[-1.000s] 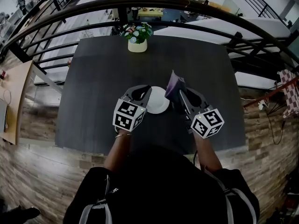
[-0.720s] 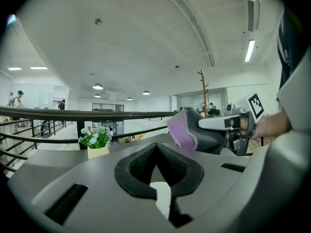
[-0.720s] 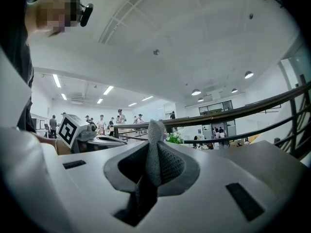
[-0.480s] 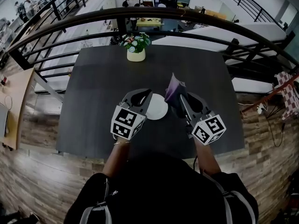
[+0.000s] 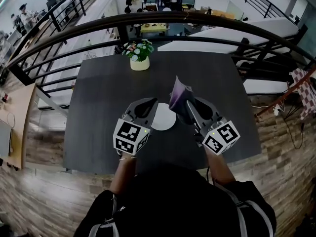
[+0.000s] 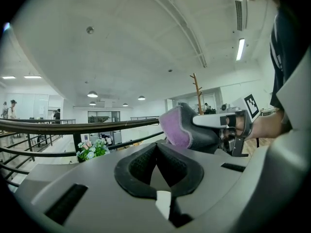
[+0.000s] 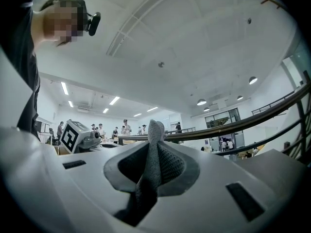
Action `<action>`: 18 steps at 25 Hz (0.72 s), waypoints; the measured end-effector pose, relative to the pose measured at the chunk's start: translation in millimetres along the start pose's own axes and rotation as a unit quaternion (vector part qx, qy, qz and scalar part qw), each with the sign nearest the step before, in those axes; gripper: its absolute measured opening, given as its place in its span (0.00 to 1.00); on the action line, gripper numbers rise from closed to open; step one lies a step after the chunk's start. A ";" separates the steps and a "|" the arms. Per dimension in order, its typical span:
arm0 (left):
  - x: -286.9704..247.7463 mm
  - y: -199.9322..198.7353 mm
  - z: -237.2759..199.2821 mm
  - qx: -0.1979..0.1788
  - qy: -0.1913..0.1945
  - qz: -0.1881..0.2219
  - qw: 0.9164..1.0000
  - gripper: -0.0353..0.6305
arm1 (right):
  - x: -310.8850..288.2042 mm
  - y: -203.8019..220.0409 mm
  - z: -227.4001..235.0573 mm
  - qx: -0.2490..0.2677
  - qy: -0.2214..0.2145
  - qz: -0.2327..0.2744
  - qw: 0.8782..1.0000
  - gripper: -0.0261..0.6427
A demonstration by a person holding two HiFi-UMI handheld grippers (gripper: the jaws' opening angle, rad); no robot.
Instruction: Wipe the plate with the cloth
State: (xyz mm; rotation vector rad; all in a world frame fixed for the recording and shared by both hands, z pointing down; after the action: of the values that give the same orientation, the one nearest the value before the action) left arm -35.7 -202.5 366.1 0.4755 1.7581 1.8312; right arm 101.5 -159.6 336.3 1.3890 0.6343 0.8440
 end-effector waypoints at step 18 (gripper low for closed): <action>-3.5 -12.9 9.8 -0.006 0.021 0.008 1.000 0.06 | 0.7 -7.3 -4.1 0.004 -0.010 0.000 1.000 0.10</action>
State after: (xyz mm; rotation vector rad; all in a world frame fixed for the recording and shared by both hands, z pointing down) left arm -25.2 -196.9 354.5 0.4518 1.7751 1.8737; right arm 99.6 -156.5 328.7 1.4041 0.6231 0.8272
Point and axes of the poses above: the fingertips, and each gripper's own axes: x backward along the fingers, z to its right, y out of its underside, the point moved 3 cm from there along x, backward along the fingers, and after that the axes turned 1 degree about -x, right-handed, at the moved point
